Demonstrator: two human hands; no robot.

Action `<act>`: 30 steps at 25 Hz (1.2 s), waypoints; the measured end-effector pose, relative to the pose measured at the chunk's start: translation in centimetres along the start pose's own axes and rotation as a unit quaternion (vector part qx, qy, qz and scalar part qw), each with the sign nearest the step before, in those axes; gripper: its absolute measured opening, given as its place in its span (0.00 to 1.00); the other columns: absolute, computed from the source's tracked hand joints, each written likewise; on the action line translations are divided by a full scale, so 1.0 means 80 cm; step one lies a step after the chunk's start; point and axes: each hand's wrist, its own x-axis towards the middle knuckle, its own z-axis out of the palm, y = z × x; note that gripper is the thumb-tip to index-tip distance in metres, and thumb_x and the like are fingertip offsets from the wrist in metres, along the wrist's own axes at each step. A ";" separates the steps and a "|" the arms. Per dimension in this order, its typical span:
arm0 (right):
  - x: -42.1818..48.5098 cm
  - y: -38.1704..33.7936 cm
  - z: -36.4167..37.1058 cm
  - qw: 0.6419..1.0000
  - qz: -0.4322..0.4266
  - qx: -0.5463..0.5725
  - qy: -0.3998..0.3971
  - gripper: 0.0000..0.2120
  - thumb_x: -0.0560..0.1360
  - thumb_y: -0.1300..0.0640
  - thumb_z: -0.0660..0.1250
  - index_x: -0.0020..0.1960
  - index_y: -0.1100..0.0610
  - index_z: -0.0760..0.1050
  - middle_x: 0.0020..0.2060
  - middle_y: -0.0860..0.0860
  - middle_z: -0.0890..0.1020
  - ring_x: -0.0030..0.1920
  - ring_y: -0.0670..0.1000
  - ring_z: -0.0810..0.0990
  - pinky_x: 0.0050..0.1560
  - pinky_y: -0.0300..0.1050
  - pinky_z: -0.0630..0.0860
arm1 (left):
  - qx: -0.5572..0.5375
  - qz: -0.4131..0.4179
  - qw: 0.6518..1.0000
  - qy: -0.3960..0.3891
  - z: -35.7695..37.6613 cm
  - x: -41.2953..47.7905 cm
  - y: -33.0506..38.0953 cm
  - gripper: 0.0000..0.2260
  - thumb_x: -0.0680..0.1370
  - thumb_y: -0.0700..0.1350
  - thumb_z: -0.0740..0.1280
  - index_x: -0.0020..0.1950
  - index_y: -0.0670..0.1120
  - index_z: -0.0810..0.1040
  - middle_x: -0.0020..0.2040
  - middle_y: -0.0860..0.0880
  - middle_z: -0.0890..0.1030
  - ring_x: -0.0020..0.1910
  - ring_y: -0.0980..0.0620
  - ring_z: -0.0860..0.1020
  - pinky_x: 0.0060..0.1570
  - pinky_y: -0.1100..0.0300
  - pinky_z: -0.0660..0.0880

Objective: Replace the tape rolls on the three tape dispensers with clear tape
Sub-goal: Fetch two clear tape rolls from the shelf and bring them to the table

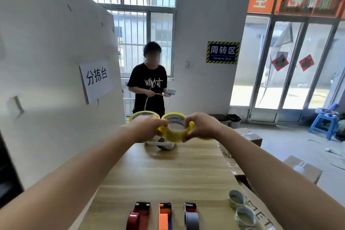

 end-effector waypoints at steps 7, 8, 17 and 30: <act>0.077 0.019 0.038 0.999 0.031 0.000 -0.016 0.16 0.60 0.43 0.77 0.41 0.44 0.74 0.46 0.44 0.76 0.48 0.49 0.75 0.43 0.45 0.73 | -0.028 0.025 0.999 -0.037 0.054 0.062 -0.050 0.12 0.77 0.46 0.63 0.61 0.54 0.72 0.49 0.47 0.75 0.47 0.46 0.76 0.47 0.47 0.77; 0.086 0.026 0.050 0.999 0.035 -0.001 -0.026 0.16 0.60 0.42 0.77 0.41 0.44 0.73 0.45 0.44 0.75 0.49 0.49 0.76 0.44 0.45 0.74 | -0.035 0.024 0.998 -0.046 0.069 0.069 -0.052 0.13 0.78 0.45 0.63 0.62 0.54 0.72 0.50 0.47 0.75 0.48 0.46 0.76 0.48 0.47 0.76; 0.154 0.105 0.154 0.996 0.023 -0.001 -0.086 0.17 0.62 0.42 0.75 0.46 0.47 0.75 0.47 0.47 0.77 0.51 0.51 0.76 0.41 0.44 0.70 | -0.049 -0.001 0.996 -0.077 0.198 0.122 -0.043 0.15 0.79 0.46 0.60 0.65 0.54 0.69 0.56 0.44 0.75 0.50 0.41 0.77 0.40 0.57 0.66; 0.196 0.196 0.401 0.976 0.112 0.078 -0.172 0.20 0.65 0.48 0.76 0.52 0.53 0.74 0.52 0.57 0.73 0.56 0.59 0.74 0.55 0.49 0.72 | -0.066 0.012 0.985 -0.158 0.440 0.151 -0.020 0.10 0.78 0.42 0.61 0.59 0.47 0.72 0.47 0.39 0.75 0.45 0.40 0.77 0.35 0.55 0.62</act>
